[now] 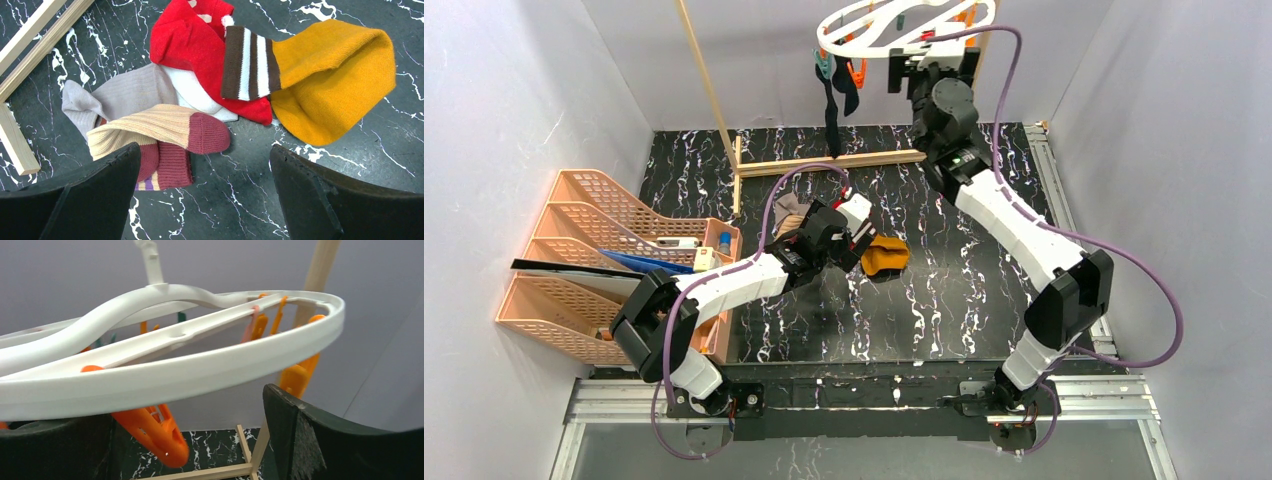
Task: Remove the socks clipped to the hanger
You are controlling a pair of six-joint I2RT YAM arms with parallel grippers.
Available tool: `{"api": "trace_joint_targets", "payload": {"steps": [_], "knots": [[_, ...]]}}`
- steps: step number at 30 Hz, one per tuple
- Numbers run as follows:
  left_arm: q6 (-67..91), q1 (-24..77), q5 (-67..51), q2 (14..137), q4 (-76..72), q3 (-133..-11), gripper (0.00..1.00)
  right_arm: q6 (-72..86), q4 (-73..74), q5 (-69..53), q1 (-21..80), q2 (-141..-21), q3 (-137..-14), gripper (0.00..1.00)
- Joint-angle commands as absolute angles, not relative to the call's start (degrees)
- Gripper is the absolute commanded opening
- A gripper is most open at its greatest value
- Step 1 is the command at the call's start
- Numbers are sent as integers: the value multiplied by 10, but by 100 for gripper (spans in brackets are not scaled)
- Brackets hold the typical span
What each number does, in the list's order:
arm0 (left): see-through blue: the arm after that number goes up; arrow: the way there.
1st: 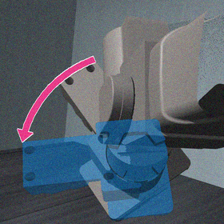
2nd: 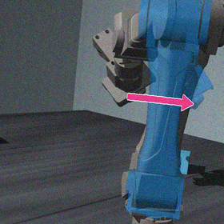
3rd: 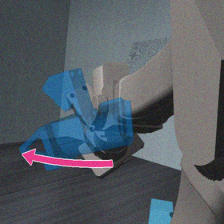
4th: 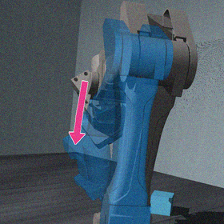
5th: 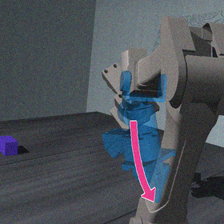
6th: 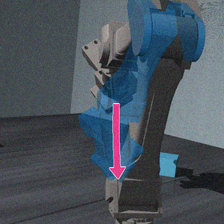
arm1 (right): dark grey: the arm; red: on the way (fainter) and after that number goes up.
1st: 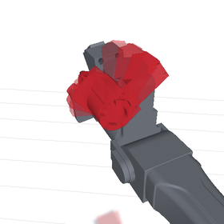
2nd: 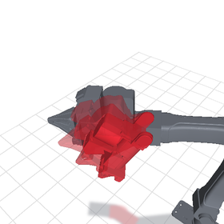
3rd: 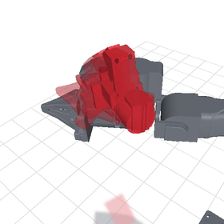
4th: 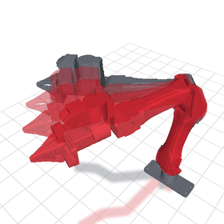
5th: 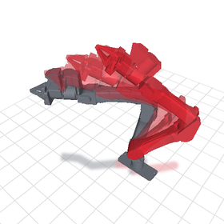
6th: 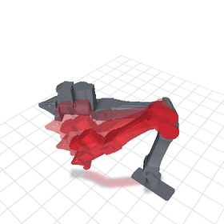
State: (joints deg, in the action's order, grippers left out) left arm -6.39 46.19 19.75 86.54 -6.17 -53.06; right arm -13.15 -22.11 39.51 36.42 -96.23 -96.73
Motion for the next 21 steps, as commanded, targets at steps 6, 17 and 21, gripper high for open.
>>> {"api": "trace_joint_targets", "payload": {"steps": [6, 17, 21], "knots": [[-64, 459, 207, 859, -61, -527, 98, -58, -196, 364, 283, -898, -948, 99], [-62, 458, 207, 867, -58, -530, 98, 52, -127, 307, 194, -883, -938, 99], [-64, 458, 209, 863, -61, -526, 98, 82, -85, 284, 174, -894, -951, 99]]}}
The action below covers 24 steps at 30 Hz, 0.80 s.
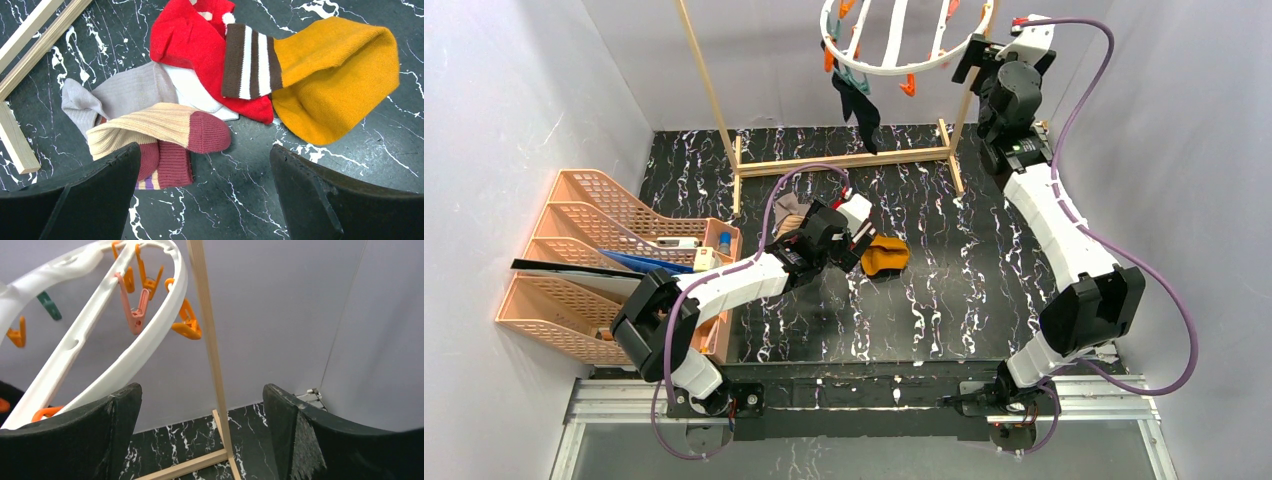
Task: Remove the socks clipped to the hanger
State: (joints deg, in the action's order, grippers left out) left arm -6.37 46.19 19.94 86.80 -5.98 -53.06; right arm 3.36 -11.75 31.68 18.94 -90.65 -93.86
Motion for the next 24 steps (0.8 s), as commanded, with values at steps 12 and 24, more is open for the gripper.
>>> {"api": "trace_joint_targets", "payload": {"steps": [12, 24], "knots": [[-65, 459, 226, 857, -82, -519, 98, 173, -52, 219, 142, -871, -908, 99], [-7, 390, 305, 807, -208, -485, 98, 207, -94, 194, 144, -798, -809, 99]]}}
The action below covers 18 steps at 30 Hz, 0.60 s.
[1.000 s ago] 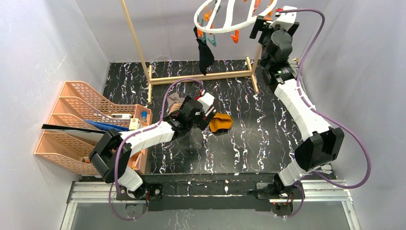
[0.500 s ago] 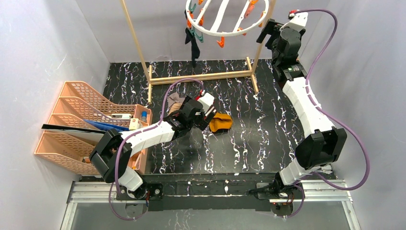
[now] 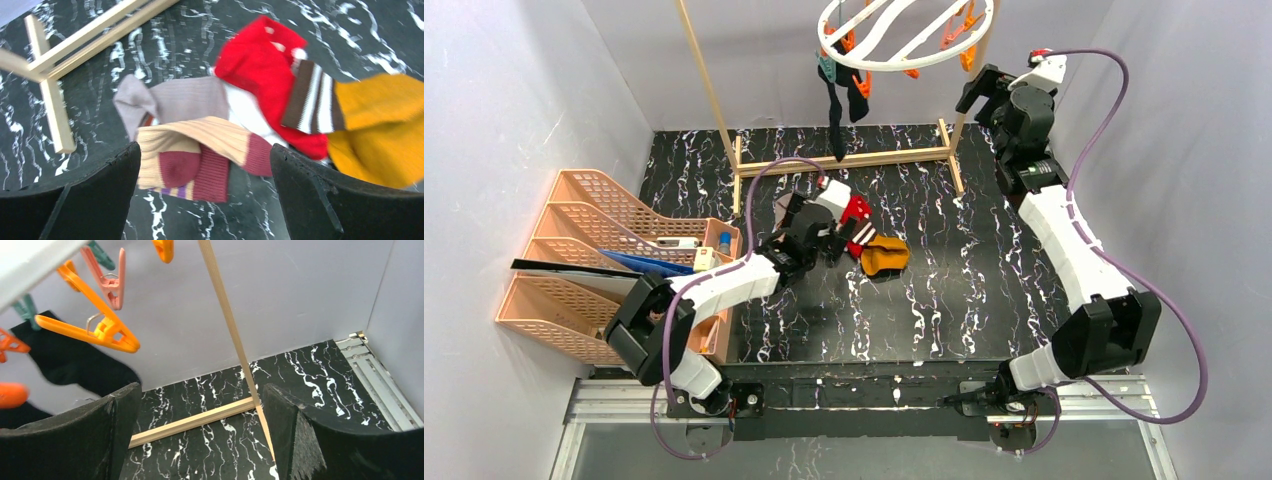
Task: Remove the socks clipped to the hanger
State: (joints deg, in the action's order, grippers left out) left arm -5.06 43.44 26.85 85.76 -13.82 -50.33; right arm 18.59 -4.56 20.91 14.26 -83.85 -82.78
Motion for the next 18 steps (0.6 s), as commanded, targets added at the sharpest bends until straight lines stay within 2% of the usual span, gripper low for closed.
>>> {"api": "trace_joint_targets", "payload": {"steps": [1, 6, 14, 18], "knots": [[12, 369, 282, 801, -223, -480, 98, 209, -96, 189, 144, -793, -802, 99], [41, 279, 136, 805, -289, -478, 98, 216, -104, 163, 145, -775, -776, 99], [13, 236, -86, 886, -432, -512, 98, 222, -104, 145, 146, -765, -757, 99], [3, 231, -74, 940, -476, -542, 98, 220, -102, 142, 146, -761, -754, 99]]}}
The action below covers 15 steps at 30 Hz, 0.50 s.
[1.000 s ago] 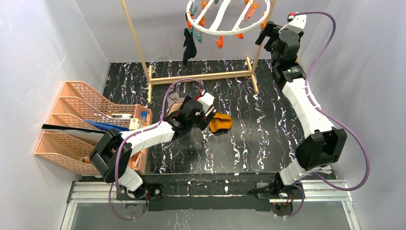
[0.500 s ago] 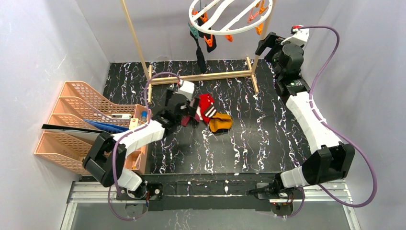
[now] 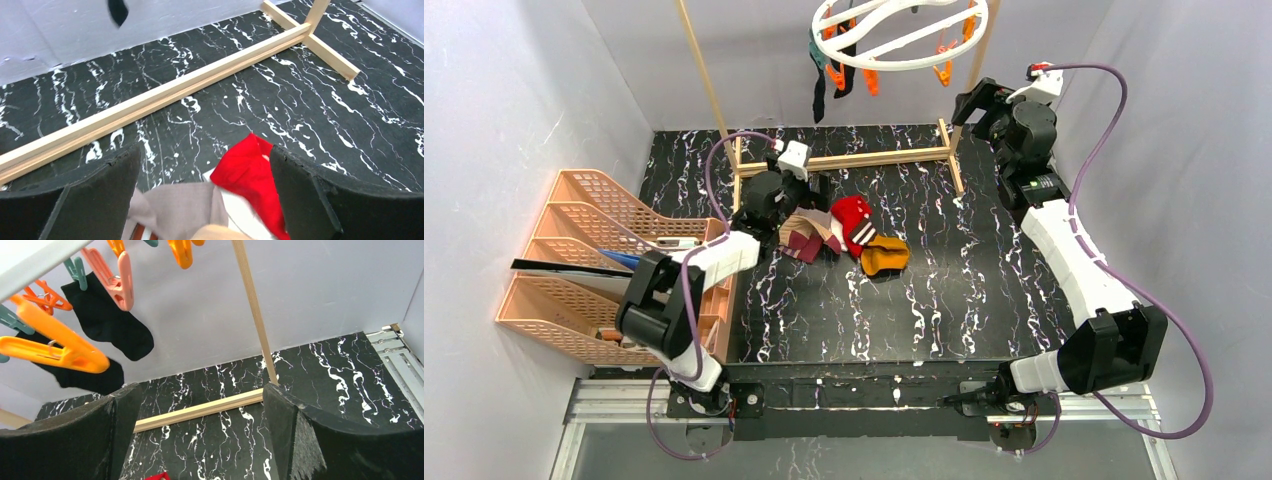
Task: Remove the socks clipped to the hanger
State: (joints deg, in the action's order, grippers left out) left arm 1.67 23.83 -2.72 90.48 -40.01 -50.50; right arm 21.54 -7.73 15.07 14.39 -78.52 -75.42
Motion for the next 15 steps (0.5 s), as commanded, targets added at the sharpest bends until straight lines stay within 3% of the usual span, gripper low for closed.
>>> {"api": "trace_joint_targets", "payload": {"steps": [1, 9, 15], "knots": [[3, 230, -57, 951, -487, -547, 98, 219, -101, 139, 146, -760, -752, 99], [-27, 223, 25, 1034, -530, -624, 98, 206, -101, 135, 146, -756, -753, 99], [-33, 217, 6, 1091, -546, -692, 98, 205, -100, 122, 147, -765, -760, 99]]}}
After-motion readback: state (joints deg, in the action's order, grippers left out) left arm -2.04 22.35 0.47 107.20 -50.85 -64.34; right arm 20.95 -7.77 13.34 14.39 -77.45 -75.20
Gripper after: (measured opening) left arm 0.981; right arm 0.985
